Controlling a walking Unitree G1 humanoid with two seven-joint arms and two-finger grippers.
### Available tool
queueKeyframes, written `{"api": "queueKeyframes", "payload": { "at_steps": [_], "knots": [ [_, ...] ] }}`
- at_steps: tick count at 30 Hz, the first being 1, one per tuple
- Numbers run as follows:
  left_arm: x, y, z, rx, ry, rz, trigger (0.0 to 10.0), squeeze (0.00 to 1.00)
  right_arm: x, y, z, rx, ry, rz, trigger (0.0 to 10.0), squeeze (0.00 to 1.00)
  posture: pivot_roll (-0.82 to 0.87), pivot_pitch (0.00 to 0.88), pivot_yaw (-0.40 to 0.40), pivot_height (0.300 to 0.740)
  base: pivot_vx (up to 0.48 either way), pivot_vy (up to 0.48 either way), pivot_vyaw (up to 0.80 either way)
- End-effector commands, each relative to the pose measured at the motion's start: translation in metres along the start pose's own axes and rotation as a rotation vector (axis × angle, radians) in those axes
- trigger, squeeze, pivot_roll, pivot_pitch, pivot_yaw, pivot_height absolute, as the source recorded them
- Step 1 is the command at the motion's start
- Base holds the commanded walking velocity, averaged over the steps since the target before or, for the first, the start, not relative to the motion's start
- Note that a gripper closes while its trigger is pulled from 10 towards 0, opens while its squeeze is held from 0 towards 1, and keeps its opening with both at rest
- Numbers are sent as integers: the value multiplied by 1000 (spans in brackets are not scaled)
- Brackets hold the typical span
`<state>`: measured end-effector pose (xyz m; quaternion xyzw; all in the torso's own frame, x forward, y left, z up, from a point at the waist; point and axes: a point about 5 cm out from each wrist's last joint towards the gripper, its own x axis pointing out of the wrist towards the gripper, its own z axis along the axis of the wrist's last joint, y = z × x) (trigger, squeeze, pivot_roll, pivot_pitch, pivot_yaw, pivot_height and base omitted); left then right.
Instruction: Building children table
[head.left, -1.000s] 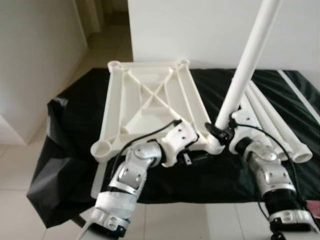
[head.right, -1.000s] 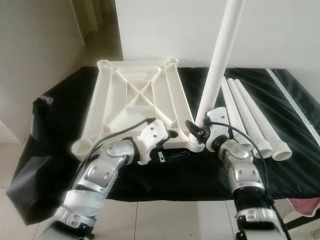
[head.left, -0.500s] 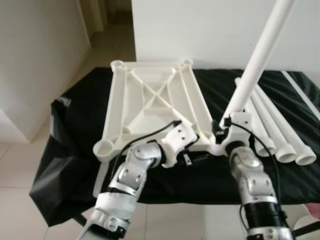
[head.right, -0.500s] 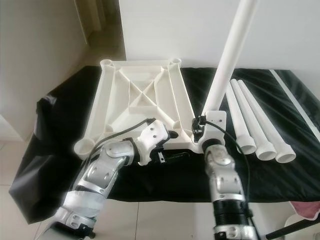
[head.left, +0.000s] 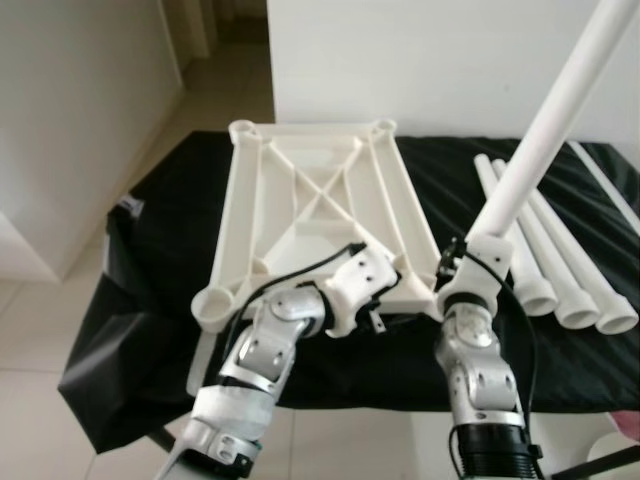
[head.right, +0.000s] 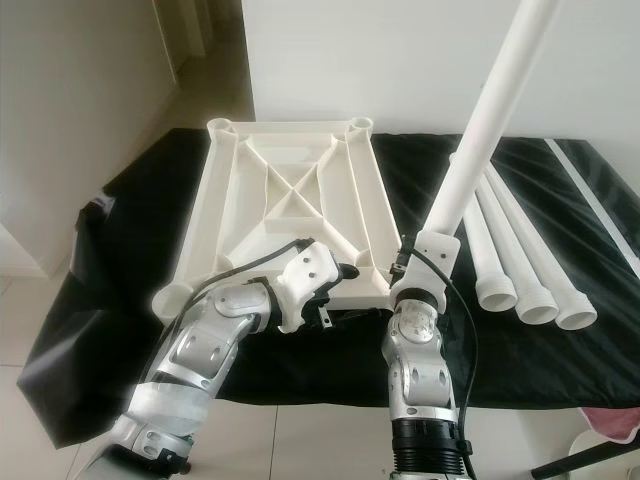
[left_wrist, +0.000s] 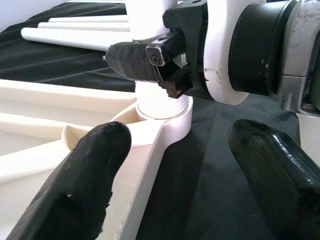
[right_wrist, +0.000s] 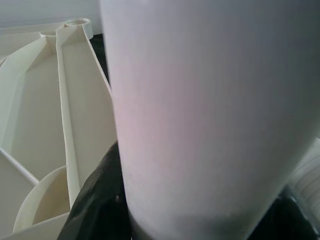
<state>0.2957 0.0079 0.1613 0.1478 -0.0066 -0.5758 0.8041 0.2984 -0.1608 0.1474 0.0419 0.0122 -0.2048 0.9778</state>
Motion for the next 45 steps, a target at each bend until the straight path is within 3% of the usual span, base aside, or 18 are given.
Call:
{"api": "queueKeyframes", "payload": {
  "at_steps": [1, 4, 5, 11, 24, 25, 26, 27, 28, 35, 38, 45],
  "knots": [
    [1, 2, -1, -12, -6, 94, 10000, 0, -1, -9, -13, -14, 68, -36, 10000, 0, 25, 0, -36, 740, 0, 0, 0],
    [0, 2, -1, -12, -6, 98, 10000, 0, -1, -10, -11, -17, 60, -38, 10000, 24, 26, 0, -37, 740, 0, 0, 0],
    [0, 3, 0, -12, -7, 101, 10000, 0, 1, -11, -8, 3, 44, -6, 10000, 1000, 28, 0, -41, 740, 0, 0, 0],
    [0, 4, 0, -9, -9, 106, 10000, 0, 8, -22, 7, 36, -30, 135, 10000, 1000, 23, 0, -42, 740, 0, 0, 0],
    [1, 5, 0, -6, -10, 100, 10000, 0, 10, -31, 1, 3, -24, 341, 10000, 1000, 13, 0, -33, 740, 0, 0, 0],
    [1, 4, -1, -6, -9, 99, 10000, 0, 10, -32, 0, -15, -28, 373, 10000, 824, 10, 0, -31, 740, 0, 0, 0],
    [1, 4, -1, -6, -12, 100, 10000, 0, 11, -34, -1, -26, -28, 398, 10000, 565, 10, 0, -31, 740, 0, 0, 0],
    [2, 4, -1, -19, -19, 100, 10000, 0, 12, -36, -3, -36, -27, 424, 10000, 220, 14, 0, -32, 740, 0, 0, 0],
    [2, 3, -2, -29, -30, 95, 10000, 0, 13, -37, -3, -57, -35, 449, 10000, 0, 13, 0, -31, 740, 0, 0, 0],
    [2, -1, -5, -39, -47, 99, 10000, 0, 16, -38, -4, -94, -61, 559, 10000, 0, 16, 0, -30, 740, 0, 0, 0],
    [3, 2, -5, -104, -76, 132, 10000, 0, 17, -39, -3, -113, -78, 598, 10000, 0, 17, 0, -31, 740, 0, 0, 0],
    [3, 6, -7, -78, -85, 168, 10000, 0, 23, -38, 1, -145, -132, 705, 10000, 0, 19, 0, -30, 740, 0, 0, 0]
  ]
}}
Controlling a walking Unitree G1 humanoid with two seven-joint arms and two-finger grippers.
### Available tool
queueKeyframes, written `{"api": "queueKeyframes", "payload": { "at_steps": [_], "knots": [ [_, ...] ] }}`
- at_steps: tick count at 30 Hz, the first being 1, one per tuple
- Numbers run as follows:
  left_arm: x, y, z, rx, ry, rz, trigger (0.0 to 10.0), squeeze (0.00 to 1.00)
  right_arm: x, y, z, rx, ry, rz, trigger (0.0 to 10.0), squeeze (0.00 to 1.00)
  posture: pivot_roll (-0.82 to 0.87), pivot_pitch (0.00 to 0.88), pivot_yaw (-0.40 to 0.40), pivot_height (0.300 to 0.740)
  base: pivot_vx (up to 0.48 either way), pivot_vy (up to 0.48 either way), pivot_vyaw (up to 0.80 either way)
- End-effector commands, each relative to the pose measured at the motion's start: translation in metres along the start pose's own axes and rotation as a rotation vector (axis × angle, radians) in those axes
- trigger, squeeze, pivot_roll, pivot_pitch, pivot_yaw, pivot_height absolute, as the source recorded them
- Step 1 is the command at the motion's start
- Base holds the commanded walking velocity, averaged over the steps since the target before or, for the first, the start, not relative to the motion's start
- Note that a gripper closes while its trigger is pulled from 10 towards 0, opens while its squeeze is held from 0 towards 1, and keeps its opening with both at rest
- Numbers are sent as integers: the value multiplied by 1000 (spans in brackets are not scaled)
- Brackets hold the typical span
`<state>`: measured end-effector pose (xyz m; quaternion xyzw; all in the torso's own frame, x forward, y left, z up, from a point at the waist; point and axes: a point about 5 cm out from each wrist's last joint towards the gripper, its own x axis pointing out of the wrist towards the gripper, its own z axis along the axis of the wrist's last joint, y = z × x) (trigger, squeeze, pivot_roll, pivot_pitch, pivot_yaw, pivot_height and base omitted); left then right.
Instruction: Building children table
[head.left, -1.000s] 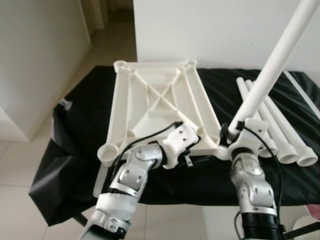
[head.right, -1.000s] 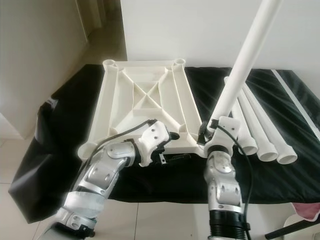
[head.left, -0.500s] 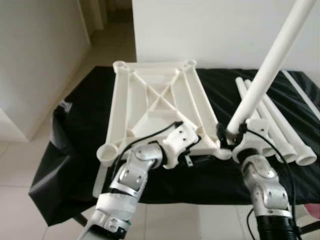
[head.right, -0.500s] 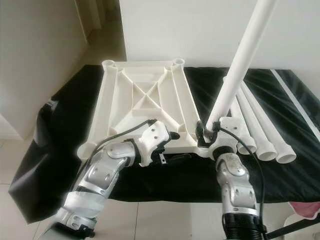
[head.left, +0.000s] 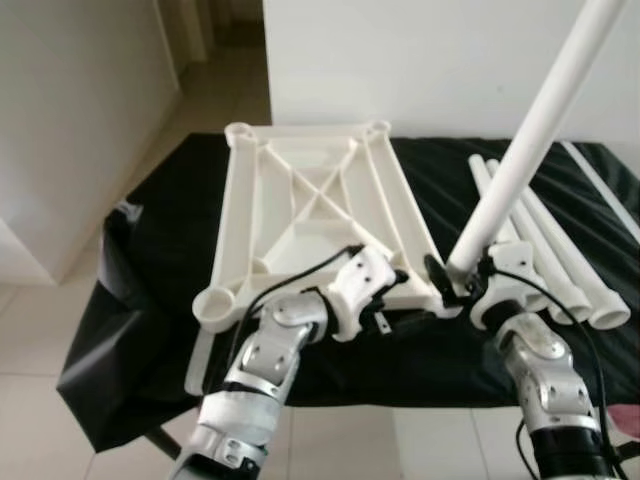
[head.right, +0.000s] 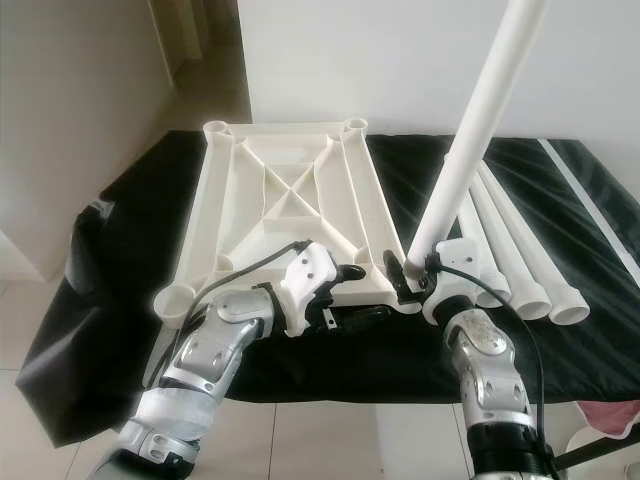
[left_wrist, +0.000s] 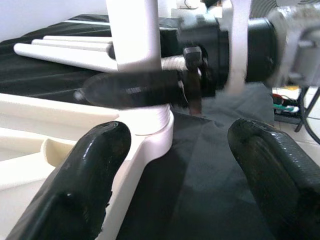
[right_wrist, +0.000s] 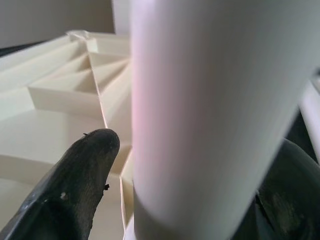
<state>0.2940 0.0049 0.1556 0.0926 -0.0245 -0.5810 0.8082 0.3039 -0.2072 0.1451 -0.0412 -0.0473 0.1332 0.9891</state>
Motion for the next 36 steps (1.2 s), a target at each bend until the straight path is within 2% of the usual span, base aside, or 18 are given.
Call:
{"api": "queueKeyframes", "payload": {
  "at_steps": [1, 3, 5, 6, 8, 9, 19, 20, 22, 23, 27, 30, 33, 34, 36],
  "knots": [
    [-1, 9, -2, 13, 12, 160, 10000, 0, 4, 3, 0, -6, -10, 68, 9412, 0, 20, 0, -28, 740, 0, 0, 0],
    [-2, 9, -2, 19, 14, 158, 10000, 0, 5, 3, -1, -7, -8, 84, 9412, 0, 20, 0, -28, 740, 0, 0, 0],
    [-2, 11, -2, 25, 16, 157, 10000, 0, 7, 2, -2, -24, 1, 102, 5804, 0, 23, 0, -26, 740, 0, 0, 0],
    [-3, 11, -1, 26, 16, 156, 10000, 0, 7, 0, -3, -40, 9, 106, 1529, 0, 25, 0, -26, 740, 0, 0, 0],
    [-3, 11, -1, 27, 16, 156, 10000, 0, 8, -2, -4, -51, 15, 108, 1529, 0, 25, 0, -26, 740, 0, 0, 0],
    [-3, 12, -1, 29, 17, 155, 10000, 0, 8, -3, -5, -56, 18, 108, 0, 0, 26, 0, -27, 740, 0, 0, 0],
    [-5, 13, 0, 36, 18, 161, 10000, 0, 3, -7, -13, -58, 38, 110, 0, 0, 30, 0, -21, 740, 0, 0, 0],
    [-5, 13, 0, 36, 18, 161, 10000, 0, 3, -7, -13, -46, 39, 92, 4941, 0, 28, 0, -18, 740, 0, 0, 0],
    [-5, 13, 0, 36, 18, 162, 10000, 0, 3, -7, -14, -38, 41, 79, 4941, 0, 28, 0, -18, 740, 0, 0, 0],
    [-6, 14, 0, 36, 20, 163, 10000, 0, 2, -6, -14, -21, 33, 56, 10000, 0, 25, 0, -17, 740, 0, 0, 0],
    [-6, 14, 0, 35, 20, 164, 10000, 0, 2, -3, -14, 4, 29, 19, 10000, 0, 24, 0, -17, 740, 0, 0, 0],
    [-6, 14, -1, 34, 22, 164, 10000, 0, 0, 6, -15, 42, 14, -87, 10000, 0, 22, 0, -16, 740, 0, 0, 0],
    [-6, 14, -1, 33, 23, 163, 10000, 0, 0, 9, -16, 47, 22, -123, 10000, 0, 18, 0, -14, 740, 0, 0, 0],
    [-6, 14, -2, 32, 25, 161, 10000, 0, -1, 10, -17, 48, 33, -173, 10000, 0, 13, 0, -10, 740, 0, 0, 0],
    [-6, 13, -6, 26, 45, 160, 10000, 0, -4, 7, -23, 59, 102, -365, 10000, 0, 11, 0, -9, 740, 0, 0, 0]
  ]
}}
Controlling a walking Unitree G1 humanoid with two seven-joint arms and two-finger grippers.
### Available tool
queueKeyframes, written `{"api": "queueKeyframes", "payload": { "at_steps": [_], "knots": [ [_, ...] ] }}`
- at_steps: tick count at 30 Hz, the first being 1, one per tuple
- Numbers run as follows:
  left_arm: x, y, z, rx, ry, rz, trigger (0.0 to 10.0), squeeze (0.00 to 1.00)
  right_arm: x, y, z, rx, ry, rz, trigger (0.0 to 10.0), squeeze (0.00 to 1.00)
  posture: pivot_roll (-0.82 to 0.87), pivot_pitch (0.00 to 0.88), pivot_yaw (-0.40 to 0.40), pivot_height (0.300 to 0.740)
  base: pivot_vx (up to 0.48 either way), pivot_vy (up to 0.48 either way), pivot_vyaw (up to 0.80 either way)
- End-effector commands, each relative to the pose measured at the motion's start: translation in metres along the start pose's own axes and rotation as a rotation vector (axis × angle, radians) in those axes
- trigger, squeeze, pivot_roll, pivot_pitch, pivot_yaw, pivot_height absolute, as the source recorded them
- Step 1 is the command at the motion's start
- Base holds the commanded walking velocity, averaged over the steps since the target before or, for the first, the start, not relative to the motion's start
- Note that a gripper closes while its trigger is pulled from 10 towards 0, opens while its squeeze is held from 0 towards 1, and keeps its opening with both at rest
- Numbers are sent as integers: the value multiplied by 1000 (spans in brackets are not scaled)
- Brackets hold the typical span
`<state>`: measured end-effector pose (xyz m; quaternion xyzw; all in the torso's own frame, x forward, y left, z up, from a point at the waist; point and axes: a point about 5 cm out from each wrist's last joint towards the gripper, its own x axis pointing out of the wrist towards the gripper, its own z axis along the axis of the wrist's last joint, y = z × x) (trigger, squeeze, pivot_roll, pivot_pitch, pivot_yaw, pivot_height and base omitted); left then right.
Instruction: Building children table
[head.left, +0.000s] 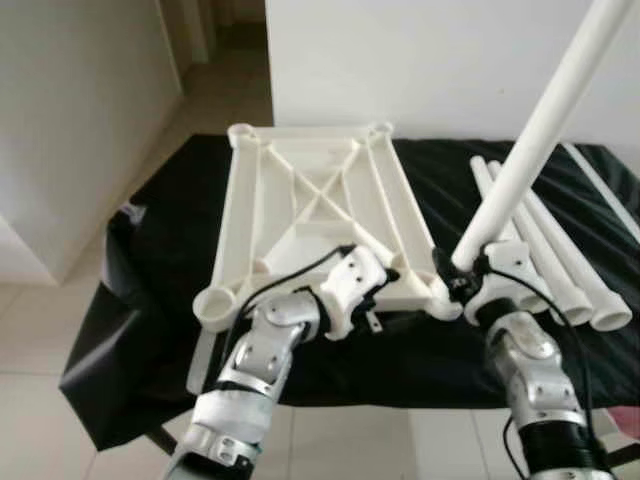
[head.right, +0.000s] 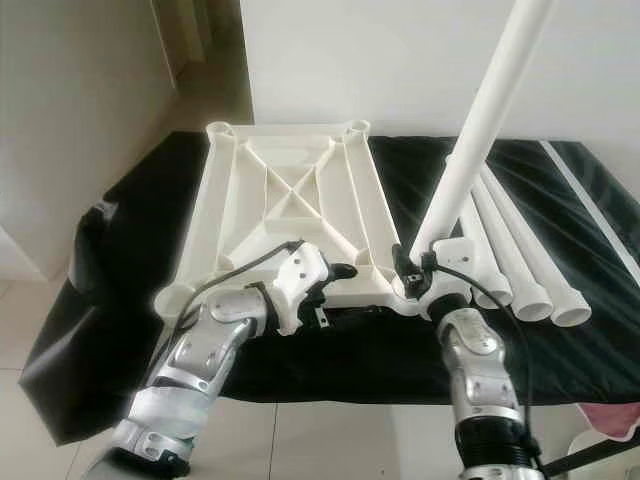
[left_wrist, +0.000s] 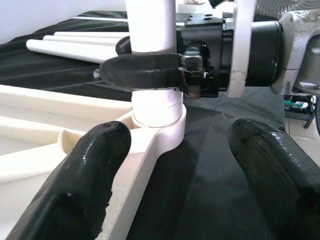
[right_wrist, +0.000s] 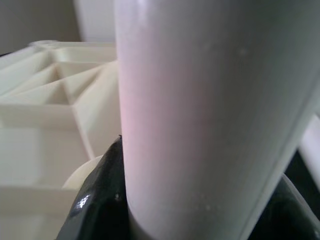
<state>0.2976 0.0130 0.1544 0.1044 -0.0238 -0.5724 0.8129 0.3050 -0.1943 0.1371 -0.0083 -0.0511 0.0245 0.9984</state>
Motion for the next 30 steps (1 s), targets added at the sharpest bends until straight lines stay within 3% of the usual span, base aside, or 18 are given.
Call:
{"api": "queueKeyframes", "payload": {
  "at_steps": [1, 4, 10, 17, 30],
  "knots": [
    [0, 7, -3, 7, 30, 141, 10000, 0, -7, -8, -16, -8, 104, -147, 10000, 0, 11, 0, -9, 740, 0, 0, 0],
    [0, 7, -5, -5, 35, 143, 10000, 0, -11, -9, -19, 8, 140, -283, 10000, 0, 7, 0, -5, 740, 0, 0, 0],
    [0, 7, -5, -11, 35, 141, 10000, 0, -21, 12, -18, 102, 174, -549, 10000, 0, 5, 0, -2, 740, 0, 0, 0],
    [0, 5, -5, -12, 34, 136, 10000, 0, -20, 28, -11, 121, 155, -501, 10000, 0, 4, 0, -1, 740, 0, 0, 0],
    [0, 6, -5, -13, 33, 139, 10000, 0, -17, 33, -3, 70, 122, -429, 10000, 0, 2, 0, -1, 740, 0, 0, 0]
  ]
}}
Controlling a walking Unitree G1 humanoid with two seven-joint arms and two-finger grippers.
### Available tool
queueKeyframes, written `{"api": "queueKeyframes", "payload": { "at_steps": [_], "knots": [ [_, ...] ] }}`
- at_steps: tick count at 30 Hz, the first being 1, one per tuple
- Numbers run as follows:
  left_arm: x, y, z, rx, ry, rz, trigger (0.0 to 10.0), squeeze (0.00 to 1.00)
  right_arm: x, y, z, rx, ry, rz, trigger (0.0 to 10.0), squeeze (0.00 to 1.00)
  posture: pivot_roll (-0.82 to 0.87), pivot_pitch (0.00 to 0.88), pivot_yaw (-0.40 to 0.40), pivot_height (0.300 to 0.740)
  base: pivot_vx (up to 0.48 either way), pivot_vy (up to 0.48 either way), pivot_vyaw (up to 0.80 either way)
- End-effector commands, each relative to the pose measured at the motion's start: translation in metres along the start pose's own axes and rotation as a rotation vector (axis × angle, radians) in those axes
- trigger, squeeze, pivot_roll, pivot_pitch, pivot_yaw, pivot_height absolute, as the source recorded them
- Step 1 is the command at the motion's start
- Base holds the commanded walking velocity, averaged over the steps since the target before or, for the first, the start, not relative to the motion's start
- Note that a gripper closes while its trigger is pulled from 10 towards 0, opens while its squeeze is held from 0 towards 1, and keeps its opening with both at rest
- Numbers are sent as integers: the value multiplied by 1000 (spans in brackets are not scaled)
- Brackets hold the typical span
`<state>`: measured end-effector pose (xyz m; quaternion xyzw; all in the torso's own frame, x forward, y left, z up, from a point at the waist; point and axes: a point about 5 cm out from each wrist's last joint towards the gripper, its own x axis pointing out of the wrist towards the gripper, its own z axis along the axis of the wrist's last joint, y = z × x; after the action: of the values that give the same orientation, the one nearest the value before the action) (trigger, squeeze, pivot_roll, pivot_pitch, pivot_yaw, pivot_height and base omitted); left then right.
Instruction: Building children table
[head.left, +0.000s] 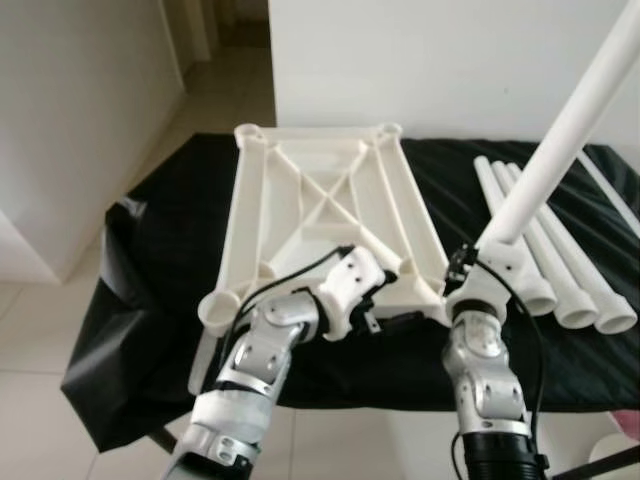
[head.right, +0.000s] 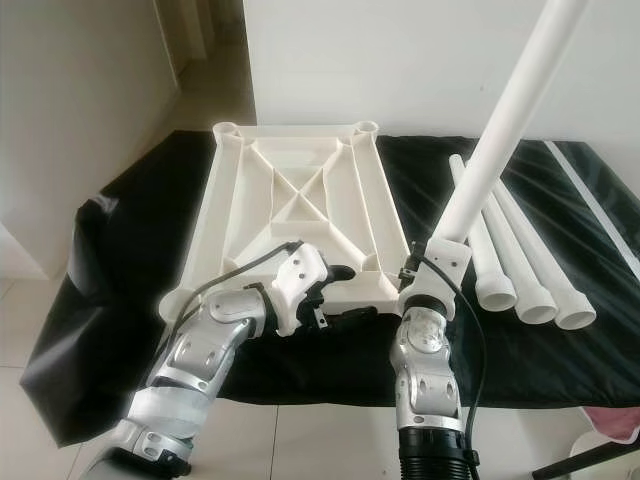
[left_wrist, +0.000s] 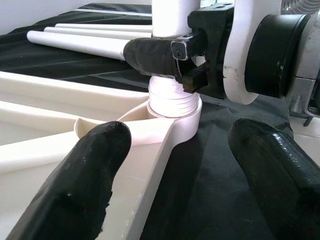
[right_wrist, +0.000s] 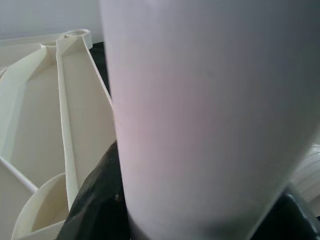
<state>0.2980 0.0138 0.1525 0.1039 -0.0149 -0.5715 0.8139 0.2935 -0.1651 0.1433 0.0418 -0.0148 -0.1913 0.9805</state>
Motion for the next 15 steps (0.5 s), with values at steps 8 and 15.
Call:
{"api": "queueKeyframes", "payload": {
  "at_steps": [8, 15],
  "knots": [
    [-2, 6, -3, -3, 20, 146, 10000, 0, -5, -12, -12, -15, 52, 62, 10000, 1000, 9, 0, -7, 740, 0, 0, 0],
    [-1, 7, 1, -5, -1, 153, 10000, 0, -1, -16, -15, -28, 60, 172, 10000, 1000, 12, 0, -9, 740, 0, 0, 0]
  ]
}}
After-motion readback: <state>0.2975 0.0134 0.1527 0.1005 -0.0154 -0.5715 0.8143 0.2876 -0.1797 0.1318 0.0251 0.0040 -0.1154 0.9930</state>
